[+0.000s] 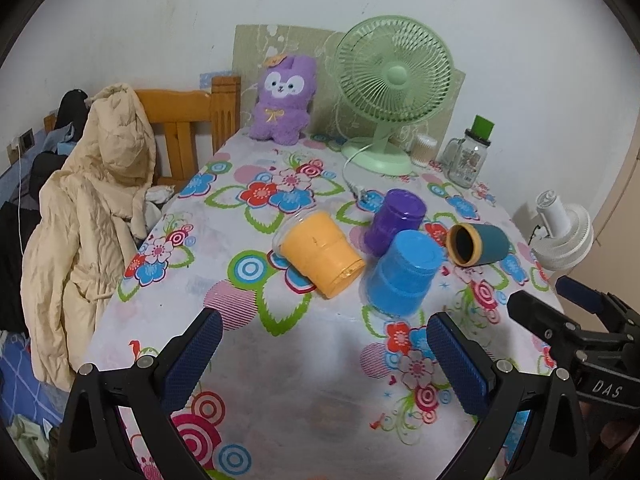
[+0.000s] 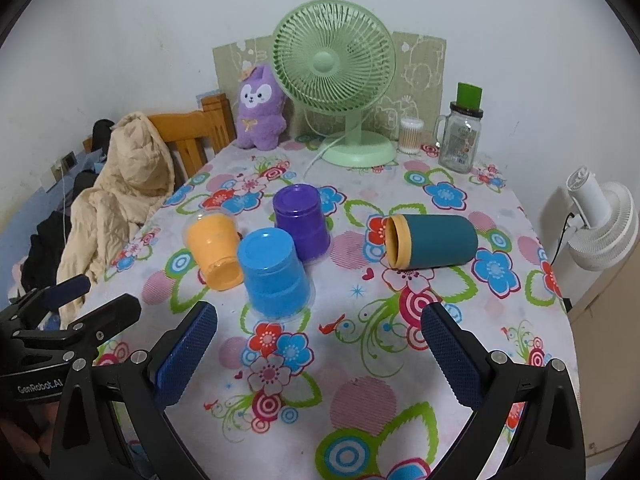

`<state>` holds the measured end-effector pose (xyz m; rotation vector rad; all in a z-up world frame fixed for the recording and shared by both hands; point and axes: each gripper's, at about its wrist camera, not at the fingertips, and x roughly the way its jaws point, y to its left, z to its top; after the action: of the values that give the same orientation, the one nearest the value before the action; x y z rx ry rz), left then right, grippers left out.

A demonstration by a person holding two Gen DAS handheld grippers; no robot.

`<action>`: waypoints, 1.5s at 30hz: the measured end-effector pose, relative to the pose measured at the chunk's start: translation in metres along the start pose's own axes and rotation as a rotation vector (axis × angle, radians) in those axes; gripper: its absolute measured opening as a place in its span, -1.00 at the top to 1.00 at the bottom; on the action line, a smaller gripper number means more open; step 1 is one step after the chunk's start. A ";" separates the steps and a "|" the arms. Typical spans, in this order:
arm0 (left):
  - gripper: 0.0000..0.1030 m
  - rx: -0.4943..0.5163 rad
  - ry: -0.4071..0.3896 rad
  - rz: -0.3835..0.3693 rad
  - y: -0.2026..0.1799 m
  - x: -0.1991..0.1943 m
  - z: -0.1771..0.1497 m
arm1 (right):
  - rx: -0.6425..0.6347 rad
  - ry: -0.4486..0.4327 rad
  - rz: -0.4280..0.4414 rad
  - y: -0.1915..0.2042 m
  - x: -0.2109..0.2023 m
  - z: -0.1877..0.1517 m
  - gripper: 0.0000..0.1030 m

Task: Flip cup upside down
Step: 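Move the right tool to the blue cup and close it around it, then lift the blue cup with the right tool and turn its rim upward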

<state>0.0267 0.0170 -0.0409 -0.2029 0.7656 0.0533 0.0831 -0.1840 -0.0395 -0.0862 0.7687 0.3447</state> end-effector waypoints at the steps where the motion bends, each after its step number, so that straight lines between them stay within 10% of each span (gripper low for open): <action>1: -1.00 -0.002 0.008 0.004 0.002 0.004 0.001 | -0.001 0.008 0.001 0.000 0.005 0.002 -0.99; 23: -1.00 0.114 0.198 0.041 -0.004 0.091 -0.003 | -0.165 0.177 0.083 0.033 0.112 0.044 -0.98; 30: -1.00 0.107 0.210 0.046 -0.004 0.092 -0.005 | -0.210 0.264 0.086 0.043 0.135 0.045 -0.13; 45: -1.00 0.070 0.188 0.024 -0.002 0.068 -0.015 | -0.123 0.169 0.133 0.028 0.104 0.027 -0.11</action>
<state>0.0653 0.0098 -0.0980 -0.1329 0.9554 0.0303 0.1605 -0.1237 -0.0910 -0.1822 0.9226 0.5161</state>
